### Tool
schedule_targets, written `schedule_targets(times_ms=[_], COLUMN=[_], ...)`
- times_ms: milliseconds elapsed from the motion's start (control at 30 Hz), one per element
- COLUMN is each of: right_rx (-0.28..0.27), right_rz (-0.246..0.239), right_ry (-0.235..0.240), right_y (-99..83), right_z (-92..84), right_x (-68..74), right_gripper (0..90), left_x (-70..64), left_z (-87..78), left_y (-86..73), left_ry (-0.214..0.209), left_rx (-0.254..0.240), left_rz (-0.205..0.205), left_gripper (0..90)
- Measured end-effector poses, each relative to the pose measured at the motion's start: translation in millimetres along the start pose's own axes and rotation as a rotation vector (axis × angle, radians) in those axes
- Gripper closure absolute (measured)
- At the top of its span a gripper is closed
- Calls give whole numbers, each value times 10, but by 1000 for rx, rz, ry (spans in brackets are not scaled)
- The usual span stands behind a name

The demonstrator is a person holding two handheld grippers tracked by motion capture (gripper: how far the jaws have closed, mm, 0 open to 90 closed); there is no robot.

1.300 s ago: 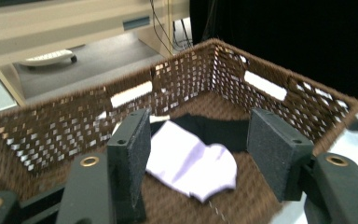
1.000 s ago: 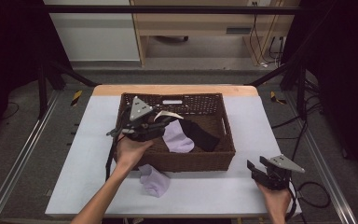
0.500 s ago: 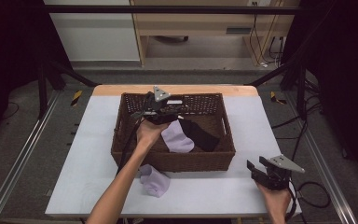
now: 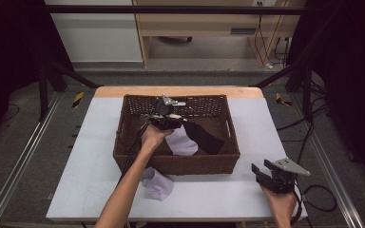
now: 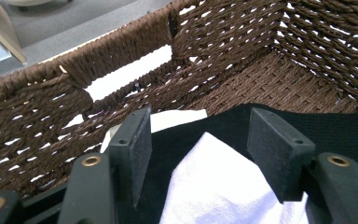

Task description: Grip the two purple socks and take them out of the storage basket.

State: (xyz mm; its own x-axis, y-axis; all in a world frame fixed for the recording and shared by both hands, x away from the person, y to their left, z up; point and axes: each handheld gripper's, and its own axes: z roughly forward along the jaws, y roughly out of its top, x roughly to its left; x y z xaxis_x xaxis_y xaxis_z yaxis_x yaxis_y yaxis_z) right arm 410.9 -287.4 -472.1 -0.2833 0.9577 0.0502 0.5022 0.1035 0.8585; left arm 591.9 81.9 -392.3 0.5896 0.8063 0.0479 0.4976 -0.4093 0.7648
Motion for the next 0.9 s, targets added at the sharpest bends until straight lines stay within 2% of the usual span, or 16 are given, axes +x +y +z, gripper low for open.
schedule_targets(times_ms=[33,67,200,300,333,367,433,667,733,900], right_rx=[-2,-2,-1,-2,-1,-1,0,7,8,4], right_rz=[6,6,4,5,6,6,7,8,11,8], right_ry=[3,2,1,3,2,1,1,4,6,5], right_y=[0,0,-1,-2,-2,-2,-2,-4,-3,-4], right_z=[2,4,0,-2,-1,1,0,8,8,1], right_x=[-3,-1,2,0,0,1,0,5,7,3], right_gripper=[447,447,447,447,447,447,446,445,445,445], left_x=[4,4,7,-11,-11,-23,-28,-73,-90,-78], left_z=[18,54,91,130,130,150,165,281,313,360], left_y=[-7,-16,-27,-43,-43,-51,-58,-104,-128,-161], left_ry=[-9,-5,-17,-1,-1,-1,-3,-24,-14,-27], left_rx=[11,50,76,107,107,120,125,215,249,306], left_rz=[-10,-3,-20,0,0,20,22,95,124,104], left_gripper=[399,396,394,402,406,411,412,396,392,464])
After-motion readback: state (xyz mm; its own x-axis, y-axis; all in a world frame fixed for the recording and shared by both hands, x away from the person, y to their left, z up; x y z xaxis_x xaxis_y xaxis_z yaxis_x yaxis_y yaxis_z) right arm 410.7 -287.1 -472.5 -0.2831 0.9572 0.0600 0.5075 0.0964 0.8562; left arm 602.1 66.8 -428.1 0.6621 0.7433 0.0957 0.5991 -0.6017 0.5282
